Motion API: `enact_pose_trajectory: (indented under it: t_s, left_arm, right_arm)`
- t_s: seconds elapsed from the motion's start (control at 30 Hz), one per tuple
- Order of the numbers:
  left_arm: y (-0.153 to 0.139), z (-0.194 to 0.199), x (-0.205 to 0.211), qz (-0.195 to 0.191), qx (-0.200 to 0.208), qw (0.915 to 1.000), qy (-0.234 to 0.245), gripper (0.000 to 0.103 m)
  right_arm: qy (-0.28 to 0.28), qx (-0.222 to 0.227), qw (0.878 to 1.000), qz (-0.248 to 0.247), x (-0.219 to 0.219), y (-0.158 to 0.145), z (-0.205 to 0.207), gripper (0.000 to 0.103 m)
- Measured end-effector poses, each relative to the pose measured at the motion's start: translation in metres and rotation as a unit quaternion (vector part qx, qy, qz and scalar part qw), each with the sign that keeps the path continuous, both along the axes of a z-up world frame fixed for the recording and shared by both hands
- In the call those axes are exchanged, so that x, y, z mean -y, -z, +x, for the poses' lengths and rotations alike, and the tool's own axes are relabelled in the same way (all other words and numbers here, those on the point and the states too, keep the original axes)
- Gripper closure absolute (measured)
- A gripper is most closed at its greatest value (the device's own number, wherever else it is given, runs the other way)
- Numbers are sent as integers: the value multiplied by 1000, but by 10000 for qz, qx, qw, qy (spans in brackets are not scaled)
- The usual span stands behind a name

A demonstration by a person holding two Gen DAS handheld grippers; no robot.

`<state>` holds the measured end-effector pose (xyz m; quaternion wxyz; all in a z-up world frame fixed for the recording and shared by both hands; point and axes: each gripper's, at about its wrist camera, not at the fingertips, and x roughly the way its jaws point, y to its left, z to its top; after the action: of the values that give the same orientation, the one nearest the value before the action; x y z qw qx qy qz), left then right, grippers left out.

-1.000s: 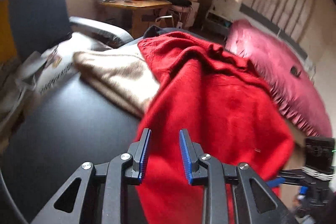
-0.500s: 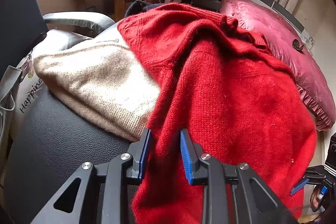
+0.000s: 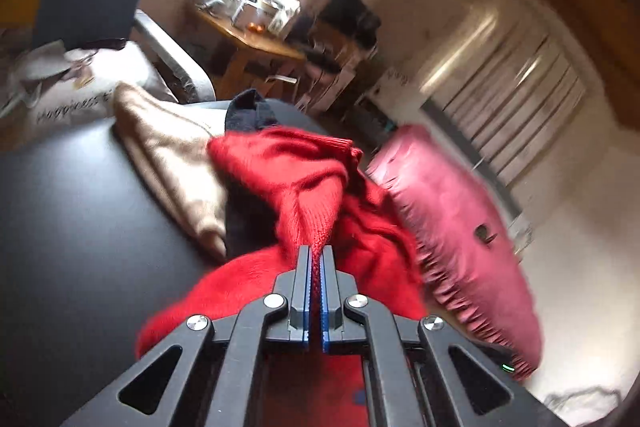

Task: Fold clothes

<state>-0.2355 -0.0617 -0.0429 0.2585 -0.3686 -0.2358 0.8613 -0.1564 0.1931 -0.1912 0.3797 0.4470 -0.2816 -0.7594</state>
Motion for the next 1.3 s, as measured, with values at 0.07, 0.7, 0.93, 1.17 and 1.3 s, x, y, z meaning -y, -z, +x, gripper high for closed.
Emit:
enact_pose_trajectory:
  t_s: [0.07,0.7,0.93,1.17,1.3]
  left_arm:
    - [-1,31,9,83,18,9999,-77,101]
    - [30,370,217,-281,423,9492,-3107,103]
    - [9,327,153,-1200,-37,9732,-1961,70]
    - [18,216,23,-2636,-343,9640,-83,61]
    - [45,167,-18,-3270,-268,9427,614,60]
  right_arm:
    - [-80,49,9999,75,10,-1,3,0]
    - [-1957,66,9789,577,143,-1,113,0]
    - [-2329,316,9709,458,173,2,134,0]
    - [-1195,24,9907,645,90,-19,113,0]
    - [-595,-294,9932,958,44,-41,93,0]
